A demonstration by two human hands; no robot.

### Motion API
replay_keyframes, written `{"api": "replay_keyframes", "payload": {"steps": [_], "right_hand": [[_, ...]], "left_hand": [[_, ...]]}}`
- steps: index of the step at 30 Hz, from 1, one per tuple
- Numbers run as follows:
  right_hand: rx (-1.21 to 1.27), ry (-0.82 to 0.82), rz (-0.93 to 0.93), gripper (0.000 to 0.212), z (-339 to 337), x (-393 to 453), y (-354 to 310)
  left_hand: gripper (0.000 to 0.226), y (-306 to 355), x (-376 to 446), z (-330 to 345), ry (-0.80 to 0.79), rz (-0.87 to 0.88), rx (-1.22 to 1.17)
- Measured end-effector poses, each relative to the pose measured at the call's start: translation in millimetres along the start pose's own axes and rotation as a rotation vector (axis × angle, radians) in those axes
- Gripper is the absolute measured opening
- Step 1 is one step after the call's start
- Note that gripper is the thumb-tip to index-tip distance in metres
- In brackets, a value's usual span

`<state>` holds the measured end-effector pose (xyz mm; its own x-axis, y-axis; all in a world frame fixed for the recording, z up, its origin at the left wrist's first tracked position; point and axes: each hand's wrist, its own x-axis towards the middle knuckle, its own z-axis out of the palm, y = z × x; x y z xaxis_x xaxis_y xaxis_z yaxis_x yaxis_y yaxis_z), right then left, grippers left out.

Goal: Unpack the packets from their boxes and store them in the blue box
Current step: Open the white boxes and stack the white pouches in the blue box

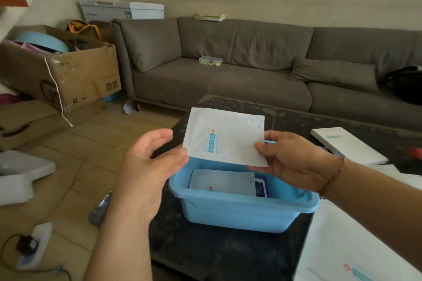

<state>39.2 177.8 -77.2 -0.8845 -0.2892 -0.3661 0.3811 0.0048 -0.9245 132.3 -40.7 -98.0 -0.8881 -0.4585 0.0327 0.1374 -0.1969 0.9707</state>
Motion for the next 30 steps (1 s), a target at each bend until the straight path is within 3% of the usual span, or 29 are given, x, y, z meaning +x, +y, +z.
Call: {"api": "replay_keyframes", "payload": {"steps": [5,10,19,21,24,27,30], "right_hand": [[0.002,-0.089,-0.016,0.022,-2,-5,-3],[0.002,-0.364,-0.041,0.058,-9,-12,-10],[-0.020,-0.485,-0.214,0.069,-16,-17,-4],[-0.075,-0.453,-0.207,0.057,-15,-16,-3],[0.016,-0.265,-0.165,0.036,-15,-8,-2],[0.039,-0.131,-0.163,0.032,-16,-3,-2],[-0.109,-0.018,-0.138,0.028,-19,2,-3]], "left_hand": [[0.039,-1,0,-1,-0.024,0.001,0.016],[0.035,-3,3,1,0.082,0.028,0.032],[0.028,-7,4,3,0.111,0.032,-0.069],[0.028,-6,4,3,0.072,0.052,-0.020],[0.028,-6,4,3,0.071,0.068,-0.008],[0.022,-6,3,2,0.152,0.077,-0.002],[0.011,-3,5,0,0.265,0.050,-0.052]]}}
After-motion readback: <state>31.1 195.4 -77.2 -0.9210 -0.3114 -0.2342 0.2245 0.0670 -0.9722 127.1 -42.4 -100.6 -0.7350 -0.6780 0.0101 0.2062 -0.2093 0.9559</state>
